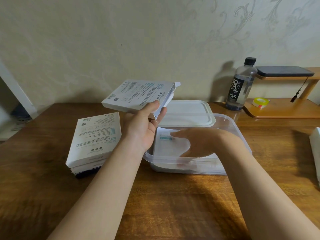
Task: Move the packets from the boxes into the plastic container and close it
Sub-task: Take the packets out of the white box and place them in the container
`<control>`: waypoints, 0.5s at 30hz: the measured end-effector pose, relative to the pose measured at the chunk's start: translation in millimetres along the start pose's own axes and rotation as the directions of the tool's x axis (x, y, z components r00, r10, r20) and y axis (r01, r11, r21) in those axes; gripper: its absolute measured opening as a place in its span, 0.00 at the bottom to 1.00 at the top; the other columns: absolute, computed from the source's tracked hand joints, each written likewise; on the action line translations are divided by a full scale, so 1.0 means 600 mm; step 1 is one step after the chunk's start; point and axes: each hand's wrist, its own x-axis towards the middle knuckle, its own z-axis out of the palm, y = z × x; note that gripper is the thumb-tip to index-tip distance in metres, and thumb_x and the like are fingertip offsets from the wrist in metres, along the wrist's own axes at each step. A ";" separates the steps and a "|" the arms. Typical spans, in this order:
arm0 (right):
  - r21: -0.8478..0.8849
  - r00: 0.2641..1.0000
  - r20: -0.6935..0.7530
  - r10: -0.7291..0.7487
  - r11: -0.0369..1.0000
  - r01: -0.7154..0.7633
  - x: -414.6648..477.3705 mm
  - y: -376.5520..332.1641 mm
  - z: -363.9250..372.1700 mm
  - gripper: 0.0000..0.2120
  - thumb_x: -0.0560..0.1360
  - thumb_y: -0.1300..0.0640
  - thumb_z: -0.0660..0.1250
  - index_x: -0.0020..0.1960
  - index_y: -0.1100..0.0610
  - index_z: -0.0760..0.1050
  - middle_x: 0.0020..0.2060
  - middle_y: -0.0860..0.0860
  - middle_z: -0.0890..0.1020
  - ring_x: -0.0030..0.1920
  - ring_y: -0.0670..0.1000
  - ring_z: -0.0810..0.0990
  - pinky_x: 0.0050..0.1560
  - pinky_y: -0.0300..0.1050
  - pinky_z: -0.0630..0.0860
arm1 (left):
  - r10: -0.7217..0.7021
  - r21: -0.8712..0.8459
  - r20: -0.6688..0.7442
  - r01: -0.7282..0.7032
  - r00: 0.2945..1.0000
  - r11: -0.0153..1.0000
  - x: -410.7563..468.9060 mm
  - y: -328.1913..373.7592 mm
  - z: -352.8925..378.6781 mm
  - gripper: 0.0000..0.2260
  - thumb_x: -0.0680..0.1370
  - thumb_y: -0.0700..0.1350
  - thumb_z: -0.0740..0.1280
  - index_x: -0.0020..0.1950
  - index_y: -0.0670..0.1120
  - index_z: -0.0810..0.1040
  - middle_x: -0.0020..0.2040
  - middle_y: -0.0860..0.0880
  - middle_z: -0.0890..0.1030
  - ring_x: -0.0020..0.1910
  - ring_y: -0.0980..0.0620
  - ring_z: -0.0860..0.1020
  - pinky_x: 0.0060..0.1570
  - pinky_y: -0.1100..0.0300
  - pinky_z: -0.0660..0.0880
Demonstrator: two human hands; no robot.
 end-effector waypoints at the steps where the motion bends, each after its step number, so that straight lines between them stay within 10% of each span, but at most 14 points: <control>1: 0.080 0.998 -0.062 0.010 0.997 -0.005 -0.005 -0.001 -0.007 0.40 0.72 0.38 0.72 0.79 0.43 0.59 0.77 0.45 0.65 0.76 0.52 0.65 0.74 0.52 0.63 | -0.005 -0.001 0.000 0.005 1.000 1.000 0.000 0.000 0.000 0.17 0.76 0.28 0.69 0.57 0.48 0.76 0.56 0.47 0.83 0.61 0.47 0.81 0.47 0.52 0.84; 6: 0.657 0.797 -0.550 0.251 0.719 0.227 -0.017 -0.020 -0.040 0.05 0.77 0.56 0.71 0.51 0.55 0.83 0.44 0.51 0.86 0.44 0.51 0.85 0.49 0.50 0.81 | -0.021 0.036 0.039 0.019 0.999 0.999 -0.003 0.003 0.001 0.17 0.76 0.29 0.70 0.58 0.48 0.77 0.51 0.48 0.87 0.52 0.48 0.86 0.43 0.55 0.83; 9: 0.849 0.788 -0.489 0.375 0.414 0.329 -0.021 -0.030 -0.049 0.03 0.78 0.61 0.69 0.46 0.58 0.82 0.38 0.53 0.85 0.37 0.52 0.84 0.44 0.51 0.82 | -0.032 0.108 0.096 0.022 0.995 0.994 -0.010 0.005 0.005 0.16 0.76 0.31 0.70 0.57 0.49 0.78 0.48 0.48 0.87 0.46 0.51 0.87 0.43 0.55 0.83; 15: 0.928 0.819 -0.365 0.443 0.241 0.283 -0.018 -0.025 -0.048 0.04 0.77 0.59 0.71 0.46 0.60 0.82 0.38 0.54 0.84 0.36 0.52 0.83 0.38 0.45 0.80 | -0.055 0.150 0.133 0.035 0.990 0.988 -0.020 -0.001 0.016 0.18 0.76 0.30 0.70 0.60 0.50 0.77 0.57 0.44 0.85 0.56 0.45 0.84 0.50 0.52 0.84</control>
